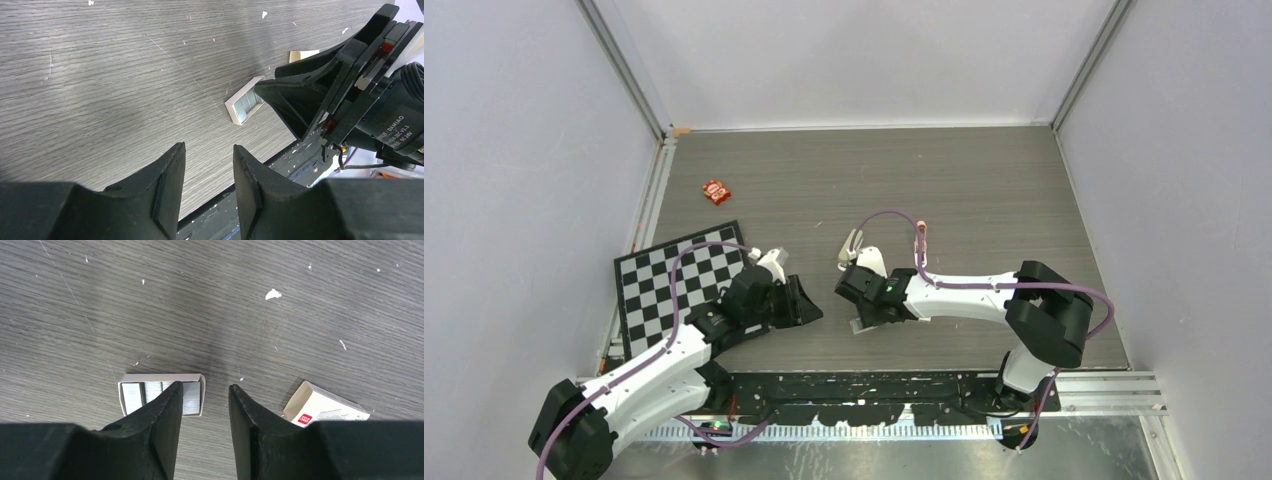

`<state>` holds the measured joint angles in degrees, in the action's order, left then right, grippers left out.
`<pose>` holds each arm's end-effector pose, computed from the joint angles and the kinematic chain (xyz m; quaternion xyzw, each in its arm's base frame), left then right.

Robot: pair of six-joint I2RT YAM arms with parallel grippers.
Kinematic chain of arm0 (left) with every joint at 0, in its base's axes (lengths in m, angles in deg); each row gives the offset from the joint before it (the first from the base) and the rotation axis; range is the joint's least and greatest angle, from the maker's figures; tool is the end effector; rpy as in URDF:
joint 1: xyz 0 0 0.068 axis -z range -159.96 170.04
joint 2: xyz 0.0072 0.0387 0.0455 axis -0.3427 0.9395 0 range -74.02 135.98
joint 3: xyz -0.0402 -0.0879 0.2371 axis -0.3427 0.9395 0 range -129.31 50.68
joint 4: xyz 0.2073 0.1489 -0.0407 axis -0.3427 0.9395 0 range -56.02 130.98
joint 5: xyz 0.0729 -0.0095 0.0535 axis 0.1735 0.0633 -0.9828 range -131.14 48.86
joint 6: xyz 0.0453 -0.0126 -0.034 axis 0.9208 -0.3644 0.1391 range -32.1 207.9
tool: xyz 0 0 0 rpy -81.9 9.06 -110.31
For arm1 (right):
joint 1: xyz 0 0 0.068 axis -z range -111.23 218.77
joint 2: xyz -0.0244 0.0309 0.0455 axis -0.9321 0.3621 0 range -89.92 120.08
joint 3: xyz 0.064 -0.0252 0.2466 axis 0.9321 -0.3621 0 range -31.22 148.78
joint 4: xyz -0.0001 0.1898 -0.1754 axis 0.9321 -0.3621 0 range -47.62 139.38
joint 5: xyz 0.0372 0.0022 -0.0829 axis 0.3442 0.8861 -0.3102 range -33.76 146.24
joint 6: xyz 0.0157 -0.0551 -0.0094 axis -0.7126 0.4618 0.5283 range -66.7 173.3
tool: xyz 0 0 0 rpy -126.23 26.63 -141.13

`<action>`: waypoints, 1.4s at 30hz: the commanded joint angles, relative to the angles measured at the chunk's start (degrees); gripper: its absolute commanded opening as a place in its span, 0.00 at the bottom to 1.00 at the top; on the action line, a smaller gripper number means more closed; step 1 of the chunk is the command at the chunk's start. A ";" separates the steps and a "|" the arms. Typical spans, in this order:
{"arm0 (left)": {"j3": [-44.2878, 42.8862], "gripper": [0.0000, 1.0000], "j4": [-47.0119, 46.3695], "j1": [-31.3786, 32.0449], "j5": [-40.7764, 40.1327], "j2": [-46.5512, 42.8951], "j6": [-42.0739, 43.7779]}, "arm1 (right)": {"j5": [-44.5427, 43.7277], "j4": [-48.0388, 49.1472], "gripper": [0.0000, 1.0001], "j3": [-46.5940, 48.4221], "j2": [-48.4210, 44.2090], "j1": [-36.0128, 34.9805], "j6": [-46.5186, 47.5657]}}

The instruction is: Load the staples into the stapler

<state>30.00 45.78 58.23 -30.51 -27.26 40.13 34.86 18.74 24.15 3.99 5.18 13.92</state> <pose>0.1409 -0.1206 0.1703 -0.0341 0.8947 -0.3591 0.2633 0.1484 0.2650 0.1505 -0.1699 0.9520 0.0253 0.2533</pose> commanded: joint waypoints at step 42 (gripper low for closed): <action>-2.84 0.24 -36.99 2.55 2.07 32.25 -4.03 | 4.03 25.79 0.46 -14.79 -13.77 1.72 -23.28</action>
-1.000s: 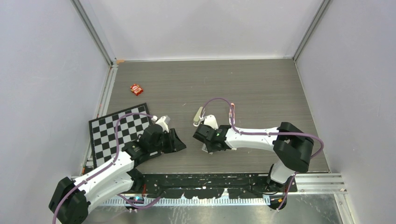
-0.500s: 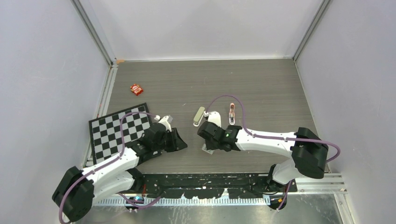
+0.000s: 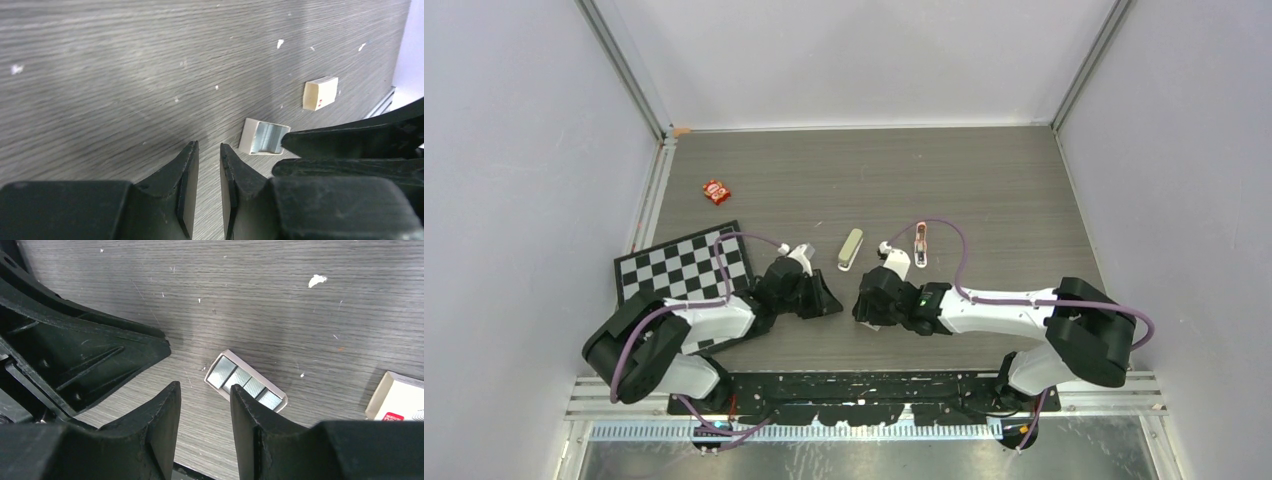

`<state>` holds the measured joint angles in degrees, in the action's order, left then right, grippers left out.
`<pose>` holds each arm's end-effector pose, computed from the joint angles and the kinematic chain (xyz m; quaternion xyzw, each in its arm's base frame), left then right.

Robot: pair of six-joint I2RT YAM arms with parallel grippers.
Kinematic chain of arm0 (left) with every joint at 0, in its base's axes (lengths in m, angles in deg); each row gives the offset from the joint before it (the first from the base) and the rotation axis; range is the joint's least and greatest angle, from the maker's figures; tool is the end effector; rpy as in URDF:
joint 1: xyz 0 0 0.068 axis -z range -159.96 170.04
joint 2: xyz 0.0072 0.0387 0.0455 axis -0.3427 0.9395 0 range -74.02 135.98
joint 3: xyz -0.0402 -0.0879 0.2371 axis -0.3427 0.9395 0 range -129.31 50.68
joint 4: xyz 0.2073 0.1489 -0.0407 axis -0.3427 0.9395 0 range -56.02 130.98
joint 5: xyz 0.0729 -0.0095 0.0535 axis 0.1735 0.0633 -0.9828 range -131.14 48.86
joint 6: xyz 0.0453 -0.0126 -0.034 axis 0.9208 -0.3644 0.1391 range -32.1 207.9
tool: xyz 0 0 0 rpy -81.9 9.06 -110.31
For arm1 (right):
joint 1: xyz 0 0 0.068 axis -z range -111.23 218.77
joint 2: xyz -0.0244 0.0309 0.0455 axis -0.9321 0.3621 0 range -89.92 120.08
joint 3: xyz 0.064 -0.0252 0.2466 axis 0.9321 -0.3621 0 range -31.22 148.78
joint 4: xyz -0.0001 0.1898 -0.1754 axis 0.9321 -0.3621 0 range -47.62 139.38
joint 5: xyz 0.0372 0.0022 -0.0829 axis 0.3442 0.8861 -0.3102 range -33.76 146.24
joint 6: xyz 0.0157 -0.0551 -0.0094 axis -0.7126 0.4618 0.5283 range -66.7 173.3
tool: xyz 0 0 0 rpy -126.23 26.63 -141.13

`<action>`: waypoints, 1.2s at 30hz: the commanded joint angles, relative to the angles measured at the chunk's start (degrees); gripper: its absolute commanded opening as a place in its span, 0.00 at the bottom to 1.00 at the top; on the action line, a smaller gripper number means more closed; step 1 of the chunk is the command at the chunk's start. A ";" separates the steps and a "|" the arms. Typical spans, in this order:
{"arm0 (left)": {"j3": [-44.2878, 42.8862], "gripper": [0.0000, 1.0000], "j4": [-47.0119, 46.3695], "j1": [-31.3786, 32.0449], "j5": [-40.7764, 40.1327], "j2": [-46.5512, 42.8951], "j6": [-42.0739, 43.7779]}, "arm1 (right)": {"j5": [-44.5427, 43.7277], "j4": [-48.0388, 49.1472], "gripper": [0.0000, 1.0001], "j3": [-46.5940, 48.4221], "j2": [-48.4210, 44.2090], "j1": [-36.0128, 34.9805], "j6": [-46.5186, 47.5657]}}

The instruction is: Load the staples into the stapler

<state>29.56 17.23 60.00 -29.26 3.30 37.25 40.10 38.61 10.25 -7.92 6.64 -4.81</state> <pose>0.1776 -0.1599 0.1138 -0.0398 0.8996 -0.3677 0.2322 0.1409 0.2419 0.1573 0.0137 0.9352 0.2185 0.2783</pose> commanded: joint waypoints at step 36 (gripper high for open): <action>-0.77 0.16 -14.27 6.06 -0.36 9.00 -5.54 | -3.81 6.79 0.46 -3.67 -0.62 0.35 -9.79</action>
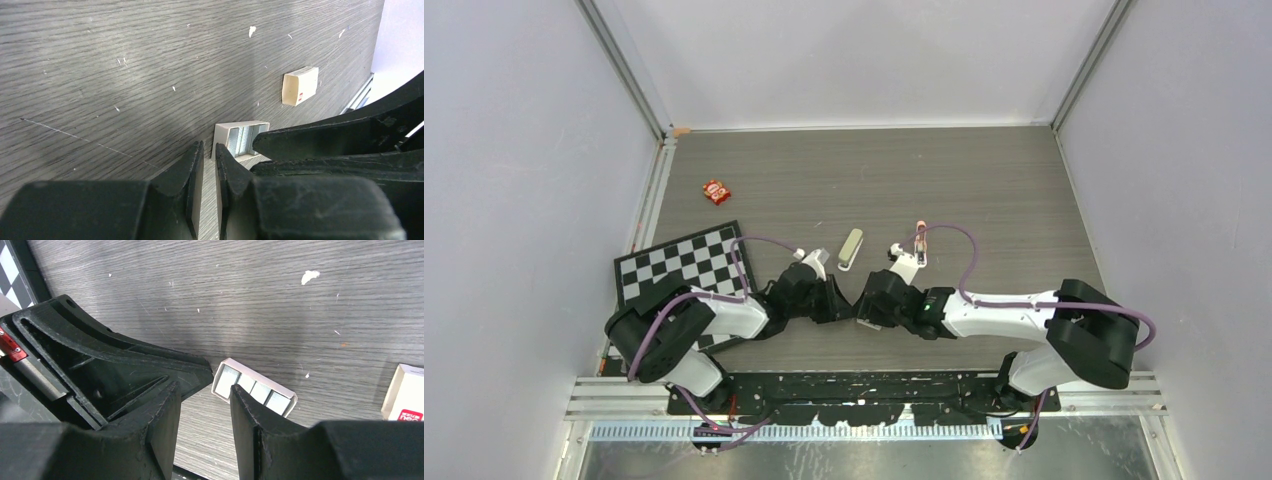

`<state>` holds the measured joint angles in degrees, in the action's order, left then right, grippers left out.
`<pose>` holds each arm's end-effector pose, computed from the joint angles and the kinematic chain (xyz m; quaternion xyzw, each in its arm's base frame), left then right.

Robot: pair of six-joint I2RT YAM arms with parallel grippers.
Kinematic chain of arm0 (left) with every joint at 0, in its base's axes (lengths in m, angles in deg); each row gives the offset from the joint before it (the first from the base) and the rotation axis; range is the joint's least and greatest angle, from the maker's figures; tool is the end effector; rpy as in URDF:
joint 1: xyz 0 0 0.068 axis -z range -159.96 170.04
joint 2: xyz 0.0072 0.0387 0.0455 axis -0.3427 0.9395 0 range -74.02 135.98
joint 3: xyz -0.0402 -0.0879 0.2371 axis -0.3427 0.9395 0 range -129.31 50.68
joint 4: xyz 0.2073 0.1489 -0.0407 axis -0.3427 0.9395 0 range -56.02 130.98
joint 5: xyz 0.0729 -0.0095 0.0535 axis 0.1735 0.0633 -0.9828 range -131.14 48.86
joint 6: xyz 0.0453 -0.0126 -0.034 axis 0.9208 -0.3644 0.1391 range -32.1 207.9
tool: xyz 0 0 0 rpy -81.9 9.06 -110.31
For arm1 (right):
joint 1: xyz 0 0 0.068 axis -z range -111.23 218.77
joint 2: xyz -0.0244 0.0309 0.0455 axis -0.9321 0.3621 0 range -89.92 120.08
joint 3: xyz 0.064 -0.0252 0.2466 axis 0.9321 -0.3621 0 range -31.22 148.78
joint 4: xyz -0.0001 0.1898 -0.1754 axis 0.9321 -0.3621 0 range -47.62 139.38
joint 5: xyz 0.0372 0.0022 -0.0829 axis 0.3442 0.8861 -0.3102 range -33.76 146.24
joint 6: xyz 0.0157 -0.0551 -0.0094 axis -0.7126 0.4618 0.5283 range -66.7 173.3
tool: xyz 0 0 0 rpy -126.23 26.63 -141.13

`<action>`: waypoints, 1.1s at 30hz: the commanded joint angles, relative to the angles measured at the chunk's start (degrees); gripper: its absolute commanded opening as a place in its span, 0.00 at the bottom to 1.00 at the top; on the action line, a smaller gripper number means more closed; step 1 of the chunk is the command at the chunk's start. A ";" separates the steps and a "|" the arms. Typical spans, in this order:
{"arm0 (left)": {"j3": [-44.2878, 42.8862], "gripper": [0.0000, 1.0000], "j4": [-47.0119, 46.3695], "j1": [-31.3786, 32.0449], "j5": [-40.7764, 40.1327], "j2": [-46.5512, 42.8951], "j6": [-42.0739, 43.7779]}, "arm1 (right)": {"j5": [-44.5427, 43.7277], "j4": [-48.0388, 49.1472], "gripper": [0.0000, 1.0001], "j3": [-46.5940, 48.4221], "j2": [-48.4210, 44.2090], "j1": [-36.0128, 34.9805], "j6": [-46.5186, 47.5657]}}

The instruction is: Load the staples into the stapler

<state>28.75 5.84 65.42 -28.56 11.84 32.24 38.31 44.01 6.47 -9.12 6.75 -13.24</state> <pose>0.1729 -0.1881 0.1017 -0.0295 0.8857 -0.4116 0.2127 0.1395 0.2354 0.1505 0.0916 0.9207 0.2522 0.2832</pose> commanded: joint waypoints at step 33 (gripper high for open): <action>1.54 0.15 -2.04 4.51 -4.69 -2.59 -1.39 | -4.24 -5.69 0.40 0.63 -0.59 0.19 1.37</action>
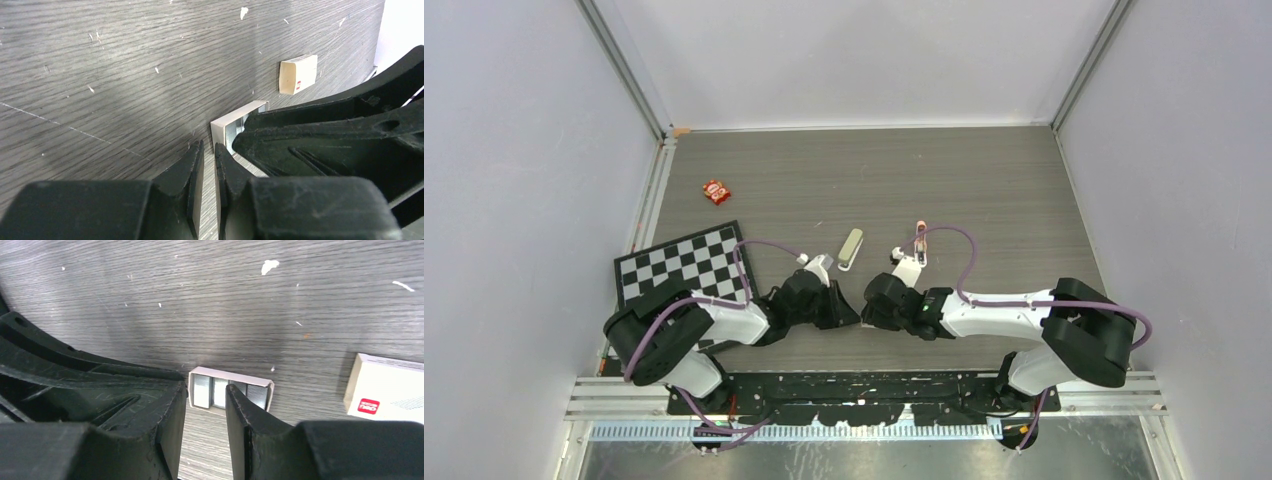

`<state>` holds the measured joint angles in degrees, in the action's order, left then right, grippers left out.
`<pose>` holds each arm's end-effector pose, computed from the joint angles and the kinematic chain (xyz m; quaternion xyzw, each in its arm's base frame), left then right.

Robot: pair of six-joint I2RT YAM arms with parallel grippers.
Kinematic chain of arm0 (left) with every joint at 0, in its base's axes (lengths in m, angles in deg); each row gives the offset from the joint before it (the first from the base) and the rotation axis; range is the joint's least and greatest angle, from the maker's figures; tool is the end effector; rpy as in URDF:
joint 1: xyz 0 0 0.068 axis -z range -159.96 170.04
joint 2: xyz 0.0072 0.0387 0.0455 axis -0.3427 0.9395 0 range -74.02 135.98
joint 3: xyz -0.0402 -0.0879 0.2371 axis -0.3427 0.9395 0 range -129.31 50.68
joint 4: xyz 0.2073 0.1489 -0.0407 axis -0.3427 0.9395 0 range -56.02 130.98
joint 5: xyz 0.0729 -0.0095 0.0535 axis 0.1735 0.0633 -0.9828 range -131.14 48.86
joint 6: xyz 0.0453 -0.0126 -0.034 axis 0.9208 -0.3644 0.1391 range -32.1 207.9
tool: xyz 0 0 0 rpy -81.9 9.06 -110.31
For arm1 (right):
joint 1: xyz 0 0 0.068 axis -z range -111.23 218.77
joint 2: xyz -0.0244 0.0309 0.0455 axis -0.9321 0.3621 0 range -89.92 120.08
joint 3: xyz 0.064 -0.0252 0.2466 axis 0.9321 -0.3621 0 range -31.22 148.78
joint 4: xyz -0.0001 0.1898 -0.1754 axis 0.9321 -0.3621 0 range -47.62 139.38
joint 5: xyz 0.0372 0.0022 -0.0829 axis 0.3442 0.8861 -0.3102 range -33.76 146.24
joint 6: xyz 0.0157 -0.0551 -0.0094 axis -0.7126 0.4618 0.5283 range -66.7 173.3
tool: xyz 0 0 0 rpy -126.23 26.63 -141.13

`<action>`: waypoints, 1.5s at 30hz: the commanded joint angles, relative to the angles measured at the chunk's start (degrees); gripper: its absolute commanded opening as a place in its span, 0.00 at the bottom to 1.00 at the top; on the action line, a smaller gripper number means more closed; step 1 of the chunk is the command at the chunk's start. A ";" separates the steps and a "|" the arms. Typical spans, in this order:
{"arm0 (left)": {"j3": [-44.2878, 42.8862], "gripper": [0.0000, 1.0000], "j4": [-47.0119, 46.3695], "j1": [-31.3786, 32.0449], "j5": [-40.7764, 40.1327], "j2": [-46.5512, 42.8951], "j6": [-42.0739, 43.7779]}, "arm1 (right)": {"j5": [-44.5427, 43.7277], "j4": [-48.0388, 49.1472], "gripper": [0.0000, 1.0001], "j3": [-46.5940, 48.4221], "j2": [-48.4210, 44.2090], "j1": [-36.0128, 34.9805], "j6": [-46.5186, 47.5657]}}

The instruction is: Load the staples into the stapler

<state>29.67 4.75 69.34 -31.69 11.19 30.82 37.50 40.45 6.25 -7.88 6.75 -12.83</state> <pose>0.1598 -0.1962 0.1018 -0.0220 0.8844 -0.4124 0.2174 0.1373 0.2301 0.1397 0.0845 0.9346 0.2103 0.2741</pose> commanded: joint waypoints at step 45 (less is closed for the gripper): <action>0.95 0.15 0.14 1.43 -2.66 -4.01 1.10 | -6.31 -12.14 0.29 9.16 7.31 -2.06 4.19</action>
<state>30.00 5.54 70.56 -33.04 9.20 31.15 34.40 32.54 13.68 -1.76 5.31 -9.53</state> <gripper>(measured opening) 0.152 0.294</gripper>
